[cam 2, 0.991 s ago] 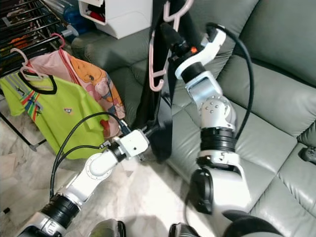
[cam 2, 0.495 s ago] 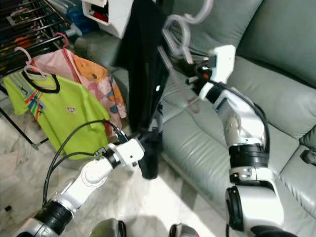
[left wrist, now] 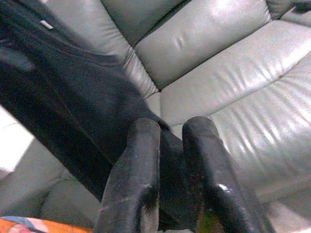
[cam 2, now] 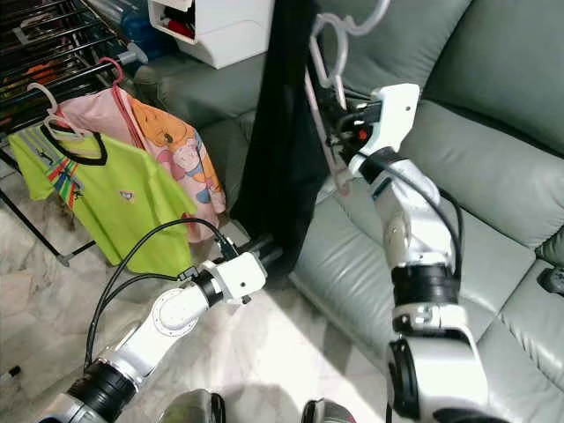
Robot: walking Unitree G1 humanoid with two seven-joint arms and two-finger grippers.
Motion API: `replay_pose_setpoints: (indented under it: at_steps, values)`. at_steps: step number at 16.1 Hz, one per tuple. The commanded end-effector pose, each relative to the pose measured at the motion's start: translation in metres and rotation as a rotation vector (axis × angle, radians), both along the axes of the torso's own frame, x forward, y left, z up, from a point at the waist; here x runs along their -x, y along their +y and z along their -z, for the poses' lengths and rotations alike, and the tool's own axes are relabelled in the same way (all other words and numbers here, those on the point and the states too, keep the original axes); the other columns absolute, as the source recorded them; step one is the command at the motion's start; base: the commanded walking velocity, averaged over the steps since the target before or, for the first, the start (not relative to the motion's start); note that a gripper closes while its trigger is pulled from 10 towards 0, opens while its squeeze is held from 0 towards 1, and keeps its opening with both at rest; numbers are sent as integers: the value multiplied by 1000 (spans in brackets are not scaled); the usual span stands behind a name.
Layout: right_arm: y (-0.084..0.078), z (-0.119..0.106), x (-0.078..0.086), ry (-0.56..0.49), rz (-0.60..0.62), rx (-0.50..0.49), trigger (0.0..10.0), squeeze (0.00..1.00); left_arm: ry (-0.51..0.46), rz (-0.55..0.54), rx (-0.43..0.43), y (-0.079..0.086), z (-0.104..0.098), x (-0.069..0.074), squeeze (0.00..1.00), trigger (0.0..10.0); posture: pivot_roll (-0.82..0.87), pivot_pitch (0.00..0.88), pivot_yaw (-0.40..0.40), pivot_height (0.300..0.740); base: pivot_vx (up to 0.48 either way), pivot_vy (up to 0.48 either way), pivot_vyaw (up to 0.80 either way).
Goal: Hang hanger
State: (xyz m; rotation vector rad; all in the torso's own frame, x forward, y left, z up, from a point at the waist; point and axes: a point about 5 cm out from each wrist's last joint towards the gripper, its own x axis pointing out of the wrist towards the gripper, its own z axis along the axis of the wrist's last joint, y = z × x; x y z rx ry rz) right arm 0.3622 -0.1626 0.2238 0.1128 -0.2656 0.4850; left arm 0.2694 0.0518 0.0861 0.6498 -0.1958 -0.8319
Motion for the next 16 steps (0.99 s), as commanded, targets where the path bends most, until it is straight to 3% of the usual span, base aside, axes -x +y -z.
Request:
replay_pose_setpoints:
  at_steps: [1, 4, 6, 7, 10, 16]
  values:
    - [9, -18, 7, -115, -45, 18, 10000, 0, 14, 16, -8, -1, 0, 1, 1000, 10000, -67, 29, 8, 740, 0, 0, 0]
    - [9, 3, 26, -127, -73, 154, 10000, 0, -9, -22, -6, 8, -8, -4, 1000, 10000, -62, 30, 12, 740, 0, 0, 0]
    - [1, 28, 47, -105, -110, 235, 10000, 0, -47, -136, 29, 27, -16, -18, 1000, 10000, -58, 32, 15, 740, 0, 0, 0]
    - [1, 32, 51, -94, -119, 241, 10000, 0, -52, -156, 39, 30, -17, -20, 1000, 10000, -59, 32, 15, 740, 0, 0, 0]
    - [-1, 61, 77, 11, -256, 288, 10000, 0, -81, -309, 165, 46, -29, -39, 1000, 10000, -72, 32, 26, 740, 0, 0, 0]
    - [-3, 58, 78, -34, -333, 390, 10000, 0, -121, -378, 197, 56, -38, -52, 1000, 10000, -68, 29, 17, 740, 0, 0, 0]
